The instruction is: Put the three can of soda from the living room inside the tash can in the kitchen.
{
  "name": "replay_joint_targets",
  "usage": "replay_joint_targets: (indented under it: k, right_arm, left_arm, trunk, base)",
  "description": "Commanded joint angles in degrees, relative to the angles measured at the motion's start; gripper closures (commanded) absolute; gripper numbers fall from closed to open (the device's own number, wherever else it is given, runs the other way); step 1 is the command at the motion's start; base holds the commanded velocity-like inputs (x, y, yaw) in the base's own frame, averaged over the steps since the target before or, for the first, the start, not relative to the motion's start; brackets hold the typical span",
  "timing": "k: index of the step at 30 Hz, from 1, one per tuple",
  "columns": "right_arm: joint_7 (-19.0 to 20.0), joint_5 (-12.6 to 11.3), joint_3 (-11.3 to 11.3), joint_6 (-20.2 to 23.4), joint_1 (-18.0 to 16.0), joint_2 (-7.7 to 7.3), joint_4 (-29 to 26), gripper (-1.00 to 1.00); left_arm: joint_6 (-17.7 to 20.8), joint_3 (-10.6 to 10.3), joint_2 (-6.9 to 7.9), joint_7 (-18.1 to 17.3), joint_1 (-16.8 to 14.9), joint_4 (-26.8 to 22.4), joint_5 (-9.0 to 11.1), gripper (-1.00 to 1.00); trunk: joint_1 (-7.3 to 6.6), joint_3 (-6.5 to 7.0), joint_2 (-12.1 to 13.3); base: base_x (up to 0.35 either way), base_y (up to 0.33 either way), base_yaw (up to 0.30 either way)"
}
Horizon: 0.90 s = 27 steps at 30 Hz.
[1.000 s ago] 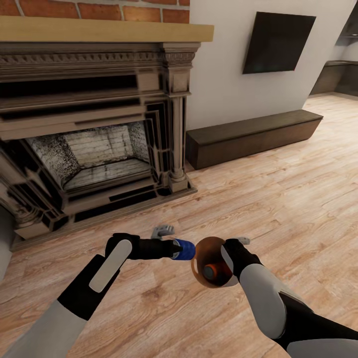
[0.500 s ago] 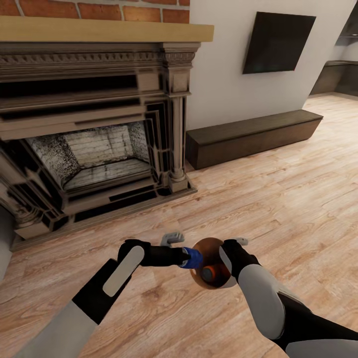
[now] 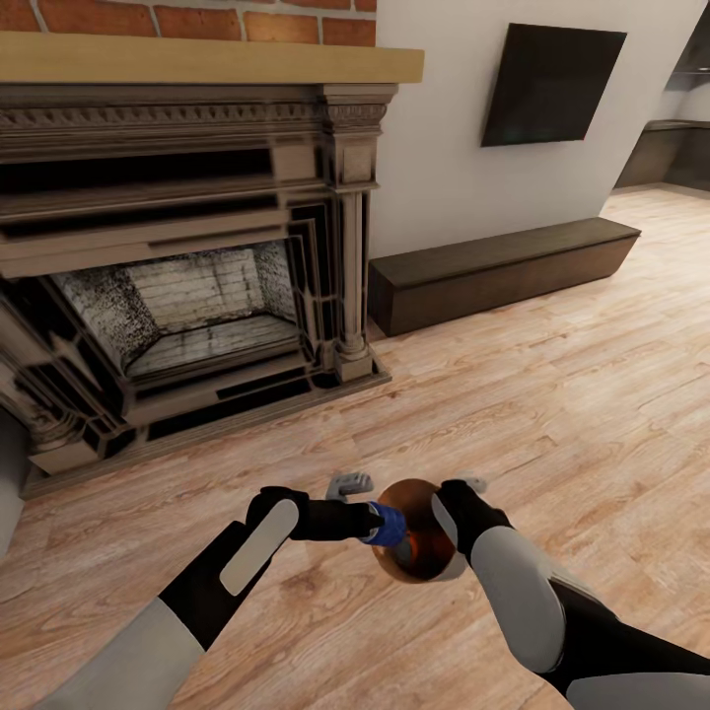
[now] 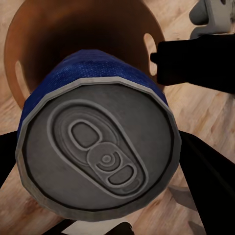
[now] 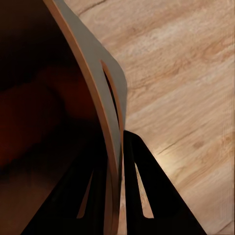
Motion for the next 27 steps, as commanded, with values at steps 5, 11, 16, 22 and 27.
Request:
replay_joint_targets:
  k: [5,11,16,22,27]
  right_arm:
    - [2.7,0.4,0.1,0.1,0.0,0.0,0.7,1.0]
    - [4.4,0.3,0.1,0.2,0.0,0.0,1.3,1.0]
    - [6.3,0.3,0.1,0.2,0.0,0.0,1.7,1.0]
    - [10.3,0.4,0.2,0.4,0.0,0.0,1.7,1.0]
    - [13.3,0.4,0.3,0.6,0.0,0.0,1.6,1.0]
  left_arm:
    - [-0.1,0.0,-0.01,-0.1,0.0,-0.3,0.0,1.0]
    - [-0.1,0.0,-0.01,-0.2,0.1,-0.4,0.0,1.0]
    - [-0.1,0.0,-0.01,-0.3,0.1,-0.4,0.0,1.0]
    - [-0.1,-0.1,-0.01,-0.3,0.1,-0.3,0.0,1.0]
    - [-0.1,-0.1,0.03,-0.3,0.1,-0.2,-0.1,1.0]
  trunk:
    - [0.0,0.01,0.0]
    - [0.0,0.01,0.0]
    - [0.0,0.01,0.0]
    - [0.0,0.01,0.0]
    - [0.0,0.01,0.0]
  base:
    - [0.0,0.0,0.0]
    - [0.0,0.0,0.0]
    - [0.0,0.0,0.0]
    - [0.0,0.0,0.0]
    - [0.0,0.0,0.0]
